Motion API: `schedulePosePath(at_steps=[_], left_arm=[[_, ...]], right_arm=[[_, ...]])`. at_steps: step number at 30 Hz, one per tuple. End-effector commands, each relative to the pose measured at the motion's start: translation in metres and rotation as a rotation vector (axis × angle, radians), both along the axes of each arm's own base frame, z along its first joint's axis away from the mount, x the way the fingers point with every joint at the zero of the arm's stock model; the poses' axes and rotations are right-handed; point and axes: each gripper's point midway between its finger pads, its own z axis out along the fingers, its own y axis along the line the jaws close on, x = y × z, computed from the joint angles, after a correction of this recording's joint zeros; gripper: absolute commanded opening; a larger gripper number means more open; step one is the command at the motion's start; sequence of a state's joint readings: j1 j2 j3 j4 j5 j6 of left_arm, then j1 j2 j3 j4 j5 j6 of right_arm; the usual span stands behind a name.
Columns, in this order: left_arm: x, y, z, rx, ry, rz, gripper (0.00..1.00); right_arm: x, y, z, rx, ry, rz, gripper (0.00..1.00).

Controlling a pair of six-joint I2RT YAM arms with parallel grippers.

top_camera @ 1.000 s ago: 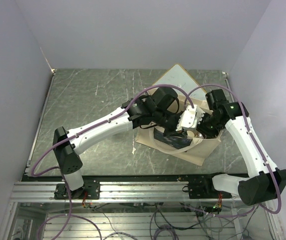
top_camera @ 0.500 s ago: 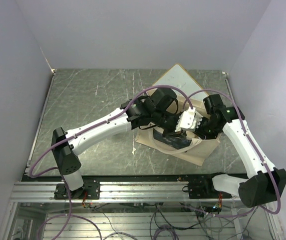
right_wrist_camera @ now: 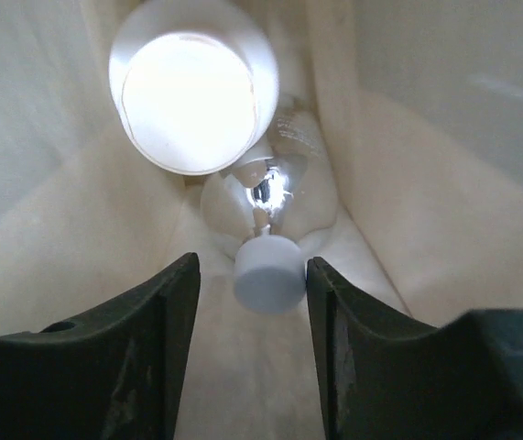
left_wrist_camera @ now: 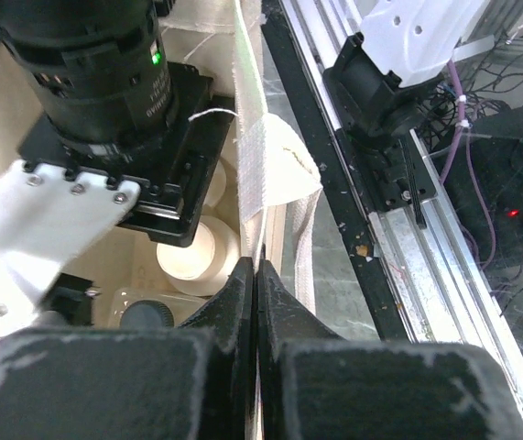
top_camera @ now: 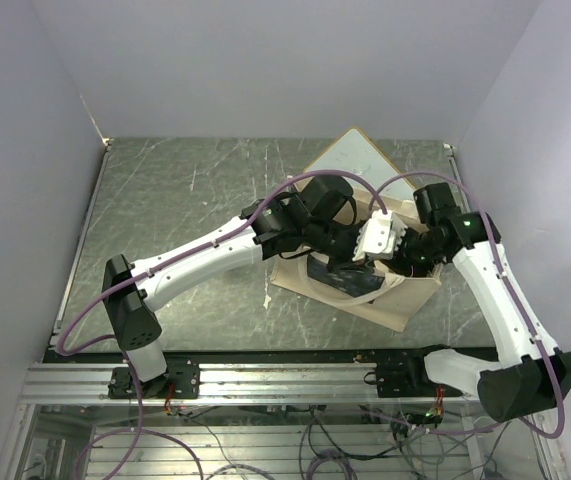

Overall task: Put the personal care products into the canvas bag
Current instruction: Place the care product in the canvas bag, then pick up the care product from the center of the board.

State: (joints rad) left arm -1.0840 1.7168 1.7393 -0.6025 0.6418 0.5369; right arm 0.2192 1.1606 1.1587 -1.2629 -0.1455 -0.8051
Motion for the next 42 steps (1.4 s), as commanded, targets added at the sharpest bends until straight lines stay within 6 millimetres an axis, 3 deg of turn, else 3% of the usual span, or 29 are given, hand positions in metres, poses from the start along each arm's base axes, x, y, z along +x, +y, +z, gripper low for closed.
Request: schedulePosePath(at_steps=[1, 6, 14, 18, 23, 26, 30, 33, 38, 42], left_arm=[[0.002, -0.003, 0.012, -0.040, -0.008, 0.042, 0.07], [0.002, -0.004, 0.012, -0.040, -0.005, 0.044, 0.07], [0.001, -0.001, 0.016, -0.044, -0.016, 0.038, 0.09], [0.001, 0.002, 0.029, -0.060, -0.026, 0.045, 0.20], [0.004, 0.011, 0.058, -0.092, -0.070, 0.075, 0.51], [0.008, 0.023, 0.071, -0.098, -0.130, 0.108, 0.62], [0.029, 0.047, 0.084, -0.097, -0.221, 0.228, 0.67], [0.051, 0.077, 0.107, -0.147, -0.240, 0.342, 0.69], [0.110, 0.154, 0.138, -0.239, -0.211, 0.661, 0.82], [0.149, 0.219, 0.114, -0.141, -0.199, 0.944, 0.85]], right_arm=[[0.004, 0.023, 0.039, 0.136, -0.093, 0.037, 0.56], [0.013, 0.036, 0.067, 0.212, -0.169, 0.041, 0.72], [0.038, 0.056, 0.122, 0.352, -0.335, 0.009, 0.77], [0.056, 0.065, 0.156, 0.432, -0.435, -0.030, 0.77], [0.081, 0.065, 0.190, 0.491, -0.558, -0.124, 0.77], [0.091, 0.061, 0.208, 0.521, -0.611, -0.195, 0.77], [0.096, 0.056, 0.220, 0.551, -0.627, -0.241, 0.77], [0.095, 0.050, 0.227, 0.558, -0.651, -0.265, 0.78], [0.092, 0.041, 0.235, 0.566, -0.679, -0.287, 0.78], [0.091, 0.037, 0.238, 0.590, -0.676, -0.295, 0.78]])
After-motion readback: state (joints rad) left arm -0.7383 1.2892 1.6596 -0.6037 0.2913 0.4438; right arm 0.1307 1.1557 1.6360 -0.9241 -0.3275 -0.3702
